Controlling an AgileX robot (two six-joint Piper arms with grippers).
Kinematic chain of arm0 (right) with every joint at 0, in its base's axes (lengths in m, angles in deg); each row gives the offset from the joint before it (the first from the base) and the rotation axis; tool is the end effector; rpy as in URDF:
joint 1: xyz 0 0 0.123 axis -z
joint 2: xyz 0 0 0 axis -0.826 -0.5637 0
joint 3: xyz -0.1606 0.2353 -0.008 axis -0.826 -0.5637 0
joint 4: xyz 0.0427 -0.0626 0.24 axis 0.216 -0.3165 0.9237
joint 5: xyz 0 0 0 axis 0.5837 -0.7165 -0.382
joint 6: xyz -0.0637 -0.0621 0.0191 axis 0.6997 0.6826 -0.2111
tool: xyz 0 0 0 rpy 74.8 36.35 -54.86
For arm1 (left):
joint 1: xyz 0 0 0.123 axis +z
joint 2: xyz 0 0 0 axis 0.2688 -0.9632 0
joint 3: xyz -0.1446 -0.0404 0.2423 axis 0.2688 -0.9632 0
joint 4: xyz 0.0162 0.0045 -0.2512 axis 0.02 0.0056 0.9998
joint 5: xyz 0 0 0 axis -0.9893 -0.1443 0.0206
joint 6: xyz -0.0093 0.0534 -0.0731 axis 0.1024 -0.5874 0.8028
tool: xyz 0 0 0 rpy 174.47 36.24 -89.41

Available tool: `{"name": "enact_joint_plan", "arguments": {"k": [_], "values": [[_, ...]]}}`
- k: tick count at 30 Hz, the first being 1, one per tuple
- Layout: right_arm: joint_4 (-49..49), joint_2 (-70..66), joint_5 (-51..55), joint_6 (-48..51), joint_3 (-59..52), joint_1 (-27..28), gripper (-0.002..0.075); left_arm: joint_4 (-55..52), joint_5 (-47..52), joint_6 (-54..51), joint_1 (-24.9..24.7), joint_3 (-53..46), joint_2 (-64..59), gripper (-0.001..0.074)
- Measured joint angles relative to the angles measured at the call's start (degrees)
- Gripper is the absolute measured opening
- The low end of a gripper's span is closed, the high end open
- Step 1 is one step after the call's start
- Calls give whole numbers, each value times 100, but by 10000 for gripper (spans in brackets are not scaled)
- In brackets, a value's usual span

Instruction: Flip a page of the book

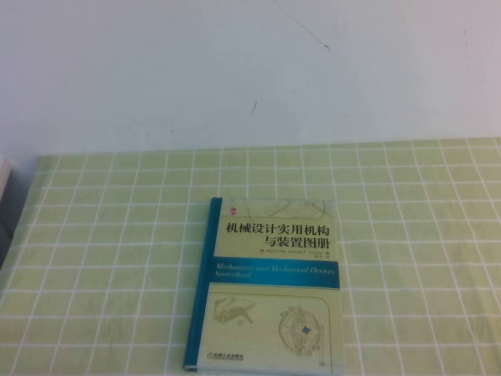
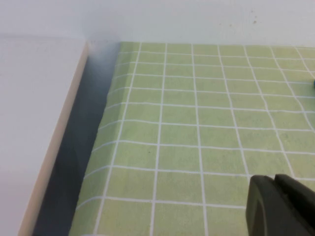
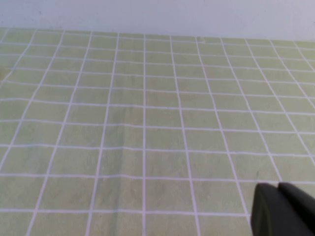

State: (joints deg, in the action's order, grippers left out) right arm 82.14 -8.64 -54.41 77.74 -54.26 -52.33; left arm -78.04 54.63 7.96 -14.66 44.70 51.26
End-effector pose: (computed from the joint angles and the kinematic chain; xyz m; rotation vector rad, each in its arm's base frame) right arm 0.0526 -0.0050 0.1747 -0.0158 1.8503 -0.1234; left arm 0.0538 -0.0015 0.1797 -0.1050 1.7968 -0.0968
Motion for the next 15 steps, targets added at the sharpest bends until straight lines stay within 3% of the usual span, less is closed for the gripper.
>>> {"name": "enact_joint_plan", "arguments": {"k": [15], "values": [[0,0,0,0,0,0,-3,0,-12,15,-177,0,0,-4]]}}
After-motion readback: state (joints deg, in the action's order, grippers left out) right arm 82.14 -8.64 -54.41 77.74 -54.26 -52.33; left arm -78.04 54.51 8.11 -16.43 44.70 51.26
